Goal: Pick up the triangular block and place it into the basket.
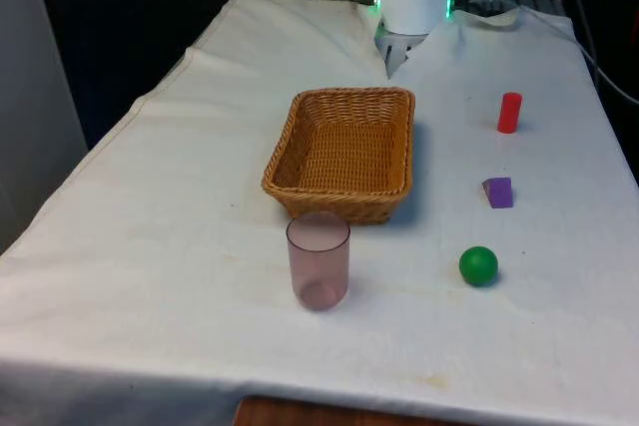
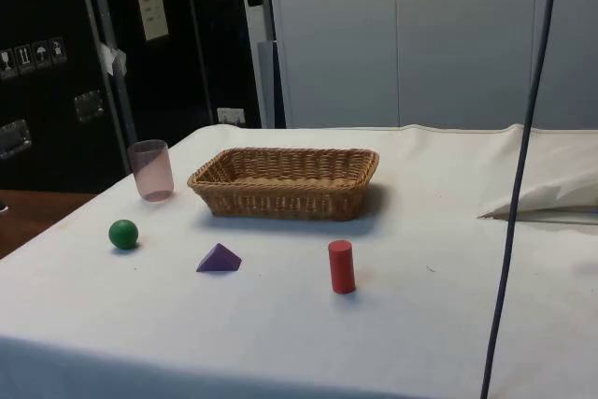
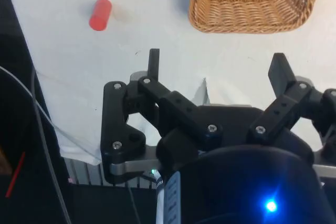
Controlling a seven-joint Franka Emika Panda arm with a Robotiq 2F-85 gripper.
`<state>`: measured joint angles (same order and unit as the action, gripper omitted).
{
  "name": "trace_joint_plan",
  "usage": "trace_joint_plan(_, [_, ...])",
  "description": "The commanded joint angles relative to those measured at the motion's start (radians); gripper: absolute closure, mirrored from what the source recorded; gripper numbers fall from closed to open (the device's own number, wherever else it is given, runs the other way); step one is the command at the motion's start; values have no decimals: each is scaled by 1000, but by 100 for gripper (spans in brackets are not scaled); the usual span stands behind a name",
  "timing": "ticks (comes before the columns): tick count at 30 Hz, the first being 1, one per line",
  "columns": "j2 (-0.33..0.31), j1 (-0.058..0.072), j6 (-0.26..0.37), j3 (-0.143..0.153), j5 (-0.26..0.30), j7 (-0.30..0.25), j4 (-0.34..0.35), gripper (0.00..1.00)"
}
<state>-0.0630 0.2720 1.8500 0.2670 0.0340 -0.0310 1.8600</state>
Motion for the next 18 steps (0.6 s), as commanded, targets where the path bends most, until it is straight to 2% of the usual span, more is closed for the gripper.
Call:
trace_joint_plan(1, [-2,0,2,-4,0,4,0,0])
trace_joint_plan(2, [-1,5,16,-13,-2,19,4,0])
trace_joint_plan(6, [-2,8,25,-32,-7,41,5,0])
trace_joint_plan(9, [-3,8,34,-55,-14,63,4,0])
trace_joint_plan(10, [-4,3,19,-46,-3,43,2,0])
trace_joint_plan(11, [-3,8,34,-55,-14,63,4,0])
trace_joint_plan(18, [5,9,82,-103,-32,112,35,0])
